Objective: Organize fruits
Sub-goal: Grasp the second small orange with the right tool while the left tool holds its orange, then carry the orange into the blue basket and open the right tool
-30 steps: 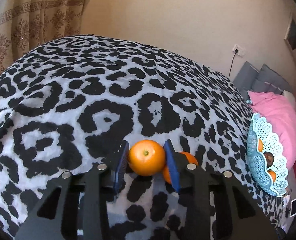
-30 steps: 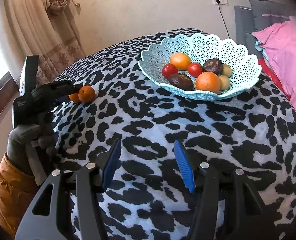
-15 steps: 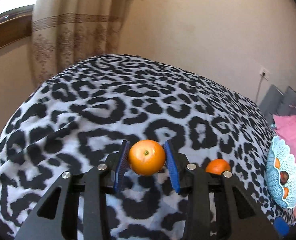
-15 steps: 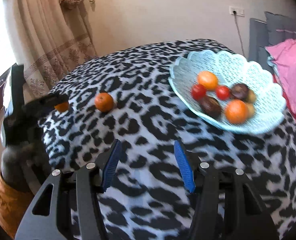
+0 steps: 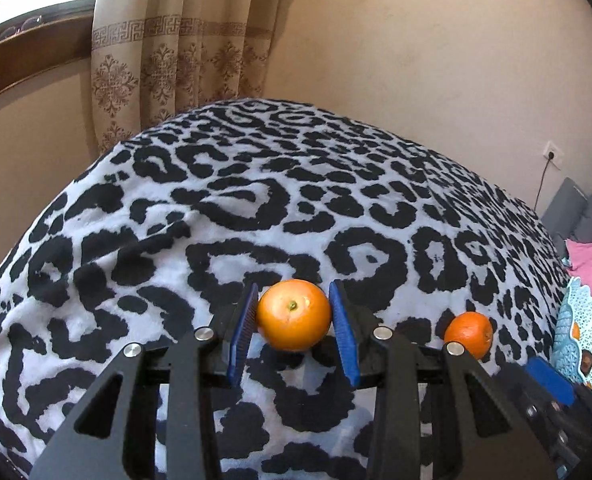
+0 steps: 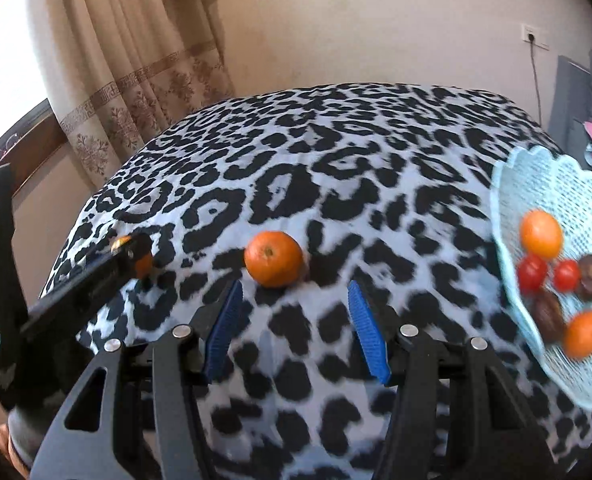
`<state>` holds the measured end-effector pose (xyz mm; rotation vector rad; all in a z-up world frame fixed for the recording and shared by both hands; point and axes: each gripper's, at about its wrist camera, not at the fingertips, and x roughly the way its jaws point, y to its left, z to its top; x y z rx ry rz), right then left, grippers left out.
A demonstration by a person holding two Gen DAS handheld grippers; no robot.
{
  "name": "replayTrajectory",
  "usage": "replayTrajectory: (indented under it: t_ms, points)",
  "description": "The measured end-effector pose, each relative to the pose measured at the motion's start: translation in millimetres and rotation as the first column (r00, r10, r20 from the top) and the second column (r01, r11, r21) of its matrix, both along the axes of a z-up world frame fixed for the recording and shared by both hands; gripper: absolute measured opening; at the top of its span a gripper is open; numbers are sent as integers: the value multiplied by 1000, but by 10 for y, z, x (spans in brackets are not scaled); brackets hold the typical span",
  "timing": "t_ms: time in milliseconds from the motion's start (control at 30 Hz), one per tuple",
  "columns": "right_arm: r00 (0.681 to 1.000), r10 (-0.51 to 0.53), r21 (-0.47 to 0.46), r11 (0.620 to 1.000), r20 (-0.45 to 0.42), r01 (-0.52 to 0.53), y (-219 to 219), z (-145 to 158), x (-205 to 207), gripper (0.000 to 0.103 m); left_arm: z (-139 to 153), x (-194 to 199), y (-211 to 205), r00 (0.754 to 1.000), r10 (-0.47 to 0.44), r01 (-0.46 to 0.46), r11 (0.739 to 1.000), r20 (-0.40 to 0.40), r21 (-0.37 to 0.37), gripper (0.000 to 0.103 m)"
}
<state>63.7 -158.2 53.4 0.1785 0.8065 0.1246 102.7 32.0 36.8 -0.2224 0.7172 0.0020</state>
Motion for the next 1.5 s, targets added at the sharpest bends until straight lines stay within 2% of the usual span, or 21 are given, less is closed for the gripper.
replayTrajectory:
  t_ms: [333, 700, 767, 933, 1067, 1500]
  points:
    - [999, 36, -28, 999, -38, -37, 163, -176, 433, 57, -20, 10, 77, 1000, 27, -27, 999, -10, -23, 37]
    - [998, 39, -60, 997, -53, -42, 235, -283, 583, 57, -32, 18, 73, 999, 28, -28, 999, -16, -25, 37]
    - [998, 34, -71, 997, -50, -37, 243, -286, 597, 54, -32, 17, 71, 999, 29, -29, 999, -16, -26, 37]
    - [998, 41, -86, 995, -45, -45, 267, -281, 587, 41, -30, 17, 72, 1000, 27, -28, 999, -15, -26, 37]
    - [998, 47, -102, 994, -40, -51, 302, -276, 541, 41, -23, 7, 54, 1000, 24, -24, 999, -10, -26, 37]
    - [999, 23, -33, 999, -24, -23, 164, -179, 193, 41, 10, -27, 36, 1000, 12, -12, 999, 2, -34, 37]
